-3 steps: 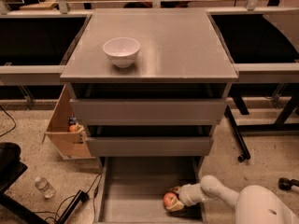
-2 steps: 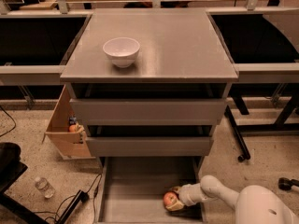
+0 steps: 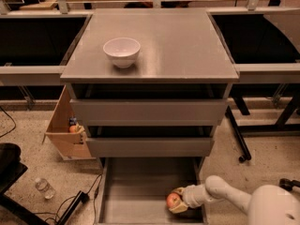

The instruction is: Pick apple from bottom drawer and place on counter

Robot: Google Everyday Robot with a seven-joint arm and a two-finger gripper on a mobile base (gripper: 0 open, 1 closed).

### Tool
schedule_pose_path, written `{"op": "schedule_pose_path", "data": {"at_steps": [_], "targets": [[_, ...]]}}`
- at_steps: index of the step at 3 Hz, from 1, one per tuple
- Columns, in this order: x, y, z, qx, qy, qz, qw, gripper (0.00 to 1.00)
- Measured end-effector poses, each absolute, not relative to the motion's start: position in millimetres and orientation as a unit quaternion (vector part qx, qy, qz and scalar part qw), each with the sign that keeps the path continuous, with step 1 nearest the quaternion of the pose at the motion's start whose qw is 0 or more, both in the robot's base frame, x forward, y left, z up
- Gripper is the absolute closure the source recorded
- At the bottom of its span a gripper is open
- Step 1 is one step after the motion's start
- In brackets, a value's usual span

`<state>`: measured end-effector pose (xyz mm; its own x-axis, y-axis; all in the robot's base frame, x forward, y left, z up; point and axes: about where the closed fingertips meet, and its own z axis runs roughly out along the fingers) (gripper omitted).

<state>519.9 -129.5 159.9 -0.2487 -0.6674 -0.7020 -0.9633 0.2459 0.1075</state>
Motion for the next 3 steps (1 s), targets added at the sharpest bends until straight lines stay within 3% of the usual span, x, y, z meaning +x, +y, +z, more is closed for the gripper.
{"op": "schedule_pose_path", "data": {"at_steps": [3], "targets": [[413.0, -200.3, 421.0, -0.506, 0.754, 0.326, 0.263, 1.00]]}}
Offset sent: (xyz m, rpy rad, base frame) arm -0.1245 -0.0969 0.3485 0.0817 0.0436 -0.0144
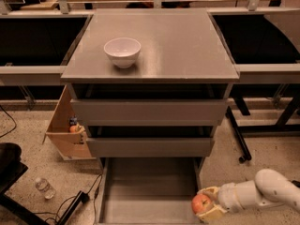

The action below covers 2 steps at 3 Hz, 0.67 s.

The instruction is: Pick apple from bottom drawer and place on counter

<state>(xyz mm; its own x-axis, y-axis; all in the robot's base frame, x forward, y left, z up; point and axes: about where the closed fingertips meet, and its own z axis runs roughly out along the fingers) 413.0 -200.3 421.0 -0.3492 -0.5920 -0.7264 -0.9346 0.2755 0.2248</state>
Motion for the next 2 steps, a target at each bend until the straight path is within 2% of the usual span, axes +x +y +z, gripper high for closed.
{"op": "schedule_pose_path", "data": {"at_steps": [2], "targets": [[424.0, -233.2, 570.8, -0.486, 0.779, 0.294, 0.264, 1.00]]}}
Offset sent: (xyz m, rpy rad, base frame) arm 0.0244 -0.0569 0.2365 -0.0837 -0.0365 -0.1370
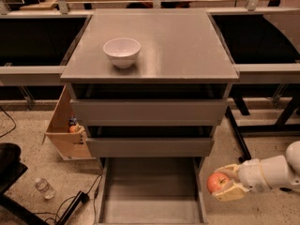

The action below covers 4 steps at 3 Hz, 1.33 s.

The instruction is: Pick apple from bottom drawer and place on counter

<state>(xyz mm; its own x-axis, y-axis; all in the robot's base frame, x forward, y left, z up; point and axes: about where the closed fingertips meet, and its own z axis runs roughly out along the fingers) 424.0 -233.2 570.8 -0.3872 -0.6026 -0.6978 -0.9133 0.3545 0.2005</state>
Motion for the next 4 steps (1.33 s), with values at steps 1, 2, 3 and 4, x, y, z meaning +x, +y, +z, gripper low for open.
{"op": "schedule_pose_path", "data": {"at_steps": [1, 2, 3, 4], "targets": [[428.8, -247.8, 635.1, -0.475, 0.789, 0.269, 0.282, 1.00], [428.7, -247.8, 635.7, -0.475, 0.789, 0.269, 0.282, 1.00], [422.4, -250.9, 689.7, -0.469, 0.794, 0.249, 0.296, 1.00], [422.4, -257.6, 822.4, -0.446, 0.796, 0.225, 0.341, 1.00]]}}
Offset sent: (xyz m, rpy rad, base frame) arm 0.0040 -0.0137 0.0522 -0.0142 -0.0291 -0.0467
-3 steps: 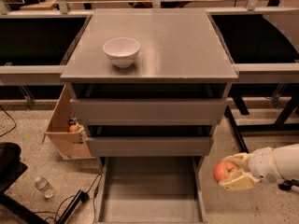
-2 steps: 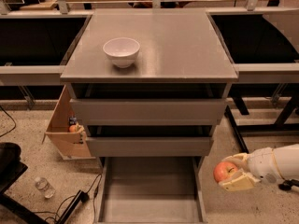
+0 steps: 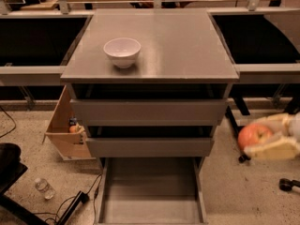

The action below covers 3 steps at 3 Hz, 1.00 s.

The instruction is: Pick apple from bottom drawer and place on counter

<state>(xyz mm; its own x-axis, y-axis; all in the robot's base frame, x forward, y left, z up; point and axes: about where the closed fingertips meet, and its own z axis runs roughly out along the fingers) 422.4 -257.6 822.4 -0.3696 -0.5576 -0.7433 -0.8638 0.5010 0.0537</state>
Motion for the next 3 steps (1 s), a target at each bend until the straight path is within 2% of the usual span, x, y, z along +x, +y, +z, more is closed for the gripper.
{"op": "schedule_pose_path", "data": {"at_steps": [1, 2, 3], "targets": [[438.7, -260.3, 903.8, -0.427, 0.797, 0.207, 0.373, 1.00], [482.1, -259.9, 964.4, -0.402, 0.802, 0.197, 0.395, 1.00], [539.3, -252.4, 988.9, -0.378, 0.815, 0.207, 0.386, 1.00]]}}
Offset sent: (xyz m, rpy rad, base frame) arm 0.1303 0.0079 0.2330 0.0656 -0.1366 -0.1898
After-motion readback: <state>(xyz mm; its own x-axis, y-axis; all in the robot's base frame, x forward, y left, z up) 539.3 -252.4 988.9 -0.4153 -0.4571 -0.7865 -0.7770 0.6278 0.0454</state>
